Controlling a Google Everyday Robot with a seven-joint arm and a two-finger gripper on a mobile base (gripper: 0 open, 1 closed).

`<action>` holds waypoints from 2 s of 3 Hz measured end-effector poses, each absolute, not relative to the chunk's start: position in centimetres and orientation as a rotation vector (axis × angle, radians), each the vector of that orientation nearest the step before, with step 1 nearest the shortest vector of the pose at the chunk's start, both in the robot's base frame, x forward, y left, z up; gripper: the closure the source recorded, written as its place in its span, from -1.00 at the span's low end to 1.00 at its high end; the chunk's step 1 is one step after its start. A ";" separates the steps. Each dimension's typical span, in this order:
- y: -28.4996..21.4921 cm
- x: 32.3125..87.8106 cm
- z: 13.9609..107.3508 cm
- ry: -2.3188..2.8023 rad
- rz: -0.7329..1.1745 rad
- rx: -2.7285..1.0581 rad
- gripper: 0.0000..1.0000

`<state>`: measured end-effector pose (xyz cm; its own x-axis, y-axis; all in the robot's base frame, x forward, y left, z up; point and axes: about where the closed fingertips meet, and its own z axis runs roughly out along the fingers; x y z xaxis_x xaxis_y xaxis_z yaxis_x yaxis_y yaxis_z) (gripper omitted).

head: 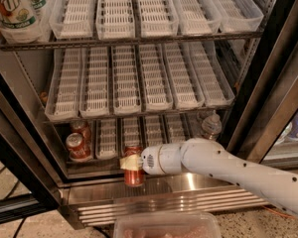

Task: Pick coke can from bottom shelf of fridge

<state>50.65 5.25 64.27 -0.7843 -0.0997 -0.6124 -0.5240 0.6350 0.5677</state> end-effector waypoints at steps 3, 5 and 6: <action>6.8 49.4 64.1 2.334 1.073 -0.676 1.00; 7.1 49.0 64.4 2.345 1.061 -0.819 1.00; 6.6 47.9 64.5 2.337 1.083 -0.976 1.00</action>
Offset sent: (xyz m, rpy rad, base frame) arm -0.0172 0.0179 0.0018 -0.0492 -0.0223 0.1980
